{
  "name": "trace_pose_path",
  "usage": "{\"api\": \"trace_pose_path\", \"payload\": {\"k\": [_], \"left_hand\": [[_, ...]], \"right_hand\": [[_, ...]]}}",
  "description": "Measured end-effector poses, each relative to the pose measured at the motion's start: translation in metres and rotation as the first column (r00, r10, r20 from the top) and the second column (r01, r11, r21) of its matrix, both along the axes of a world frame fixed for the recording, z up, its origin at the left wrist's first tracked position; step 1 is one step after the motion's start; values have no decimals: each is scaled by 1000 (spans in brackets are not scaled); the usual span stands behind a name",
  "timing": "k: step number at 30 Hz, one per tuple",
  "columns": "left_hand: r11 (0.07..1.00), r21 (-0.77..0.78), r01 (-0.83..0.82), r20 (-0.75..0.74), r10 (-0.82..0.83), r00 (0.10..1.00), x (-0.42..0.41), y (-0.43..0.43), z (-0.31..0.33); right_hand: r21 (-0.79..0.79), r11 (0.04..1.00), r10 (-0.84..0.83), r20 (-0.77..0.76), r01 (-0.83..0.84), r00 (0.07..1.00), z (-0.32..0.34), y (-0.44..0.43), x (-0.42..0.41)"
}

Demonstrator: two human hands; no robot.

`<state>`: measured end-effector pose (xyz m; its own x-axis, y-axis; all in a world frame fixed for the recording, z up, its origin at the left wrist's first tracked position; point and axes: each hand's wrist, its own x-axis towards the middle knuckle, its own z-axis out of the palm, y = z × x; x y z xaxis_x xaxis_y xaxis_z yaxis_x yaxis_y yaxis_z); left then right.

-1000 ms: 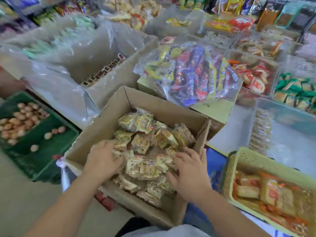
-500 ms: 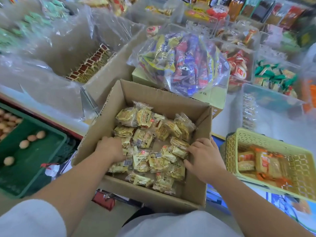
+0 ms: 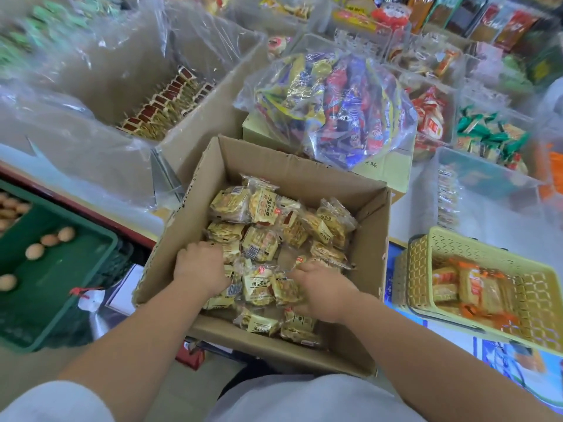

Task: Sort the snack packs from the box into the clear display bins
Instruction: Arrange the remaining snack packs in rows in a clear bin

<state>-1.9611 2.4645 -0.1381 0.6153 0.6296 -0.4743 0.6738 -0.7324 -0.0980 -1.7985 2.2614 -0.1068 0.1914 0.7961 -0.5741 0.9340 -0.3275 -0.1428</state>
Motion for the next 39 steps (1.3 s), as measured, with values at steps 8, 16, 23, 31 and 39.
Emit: {"api": "trace_pose_path", "payload": {"k": [8,16,23,31,39], "left_hand": [[991,-97,-97,44,102,994,0,2,9],[997,-80,-5,-72,0,997,3,3,10],[946,-299,-128,-13,130,991,3,8,3],[918,-367,-152,-60,140,988,6,11,7],[903,-337,-267,74,308,949,4,-4,58]], "right_hand": [[-54,998,52,174,-43,983,-35,22,-20],[140,979,-164,105,149,981,-28,22,-10],[183,686,-568,-470,704,676,20,-4,7],[-367,256,-401,-882,894,-248,61,-54,22],[-299,280,-285,-933,912,-219,76,-73,54]]}}
